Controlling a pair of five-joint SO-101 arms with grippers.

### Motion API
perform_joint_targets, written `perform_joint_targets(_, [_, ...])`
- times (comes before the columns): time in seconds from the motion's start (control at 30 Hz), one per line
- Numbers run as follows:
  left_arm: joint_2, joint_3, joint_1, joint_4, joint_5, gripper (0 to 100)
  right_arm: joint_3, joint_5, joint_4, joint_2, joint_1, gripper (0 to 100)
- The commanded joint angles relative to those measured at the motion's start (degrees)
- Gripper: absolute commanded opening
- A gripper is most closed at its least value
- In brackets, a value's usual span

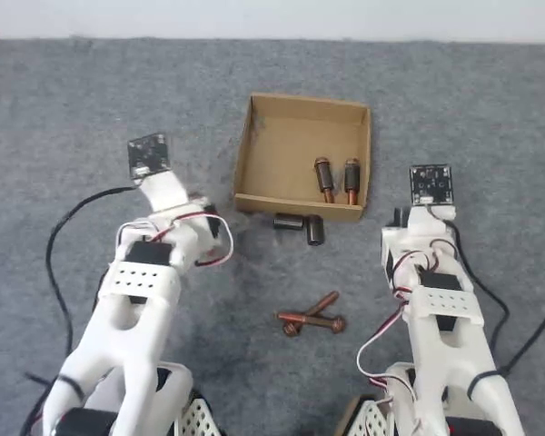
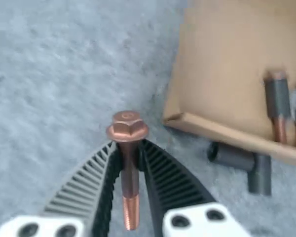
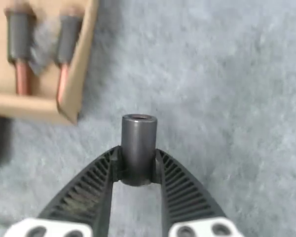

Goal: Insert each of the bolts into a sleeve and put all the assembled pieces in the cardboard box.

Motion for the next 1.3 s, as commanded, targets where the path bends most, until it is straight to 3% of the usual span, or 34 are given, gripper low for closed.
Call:
perform_joint_targets(0.0, [-3.69,-1.27,-1.32,-2.29,0.44,1,-0.44,0.7,-7.69,-2.51,-1.19,0.7])
perform_joint_targets(0.47, [-3.69,-1.19,-4.48,-2.29,0.44,1,0.79,0.62,-23.6,0.84,-10.95,0.7])
perform_joint_targets(0.87, [-3.6,1.1,-8.0,-5.1,0.35,1,1.05,0.35,-70.11,26.42,-12.26,0.7])
perform_joint_targets(1.1, [-3.6,1.1,-8.0,-5.19,0.35,1,0.44,0.44,-92.53,40.48,-13.32,0.7])
perform_joint_targets(1.27, [-3.6,1.1,-8.0,-5.19,0.35,1,-3.43,0.53,-101.58,49.71,-16.13,0.7])
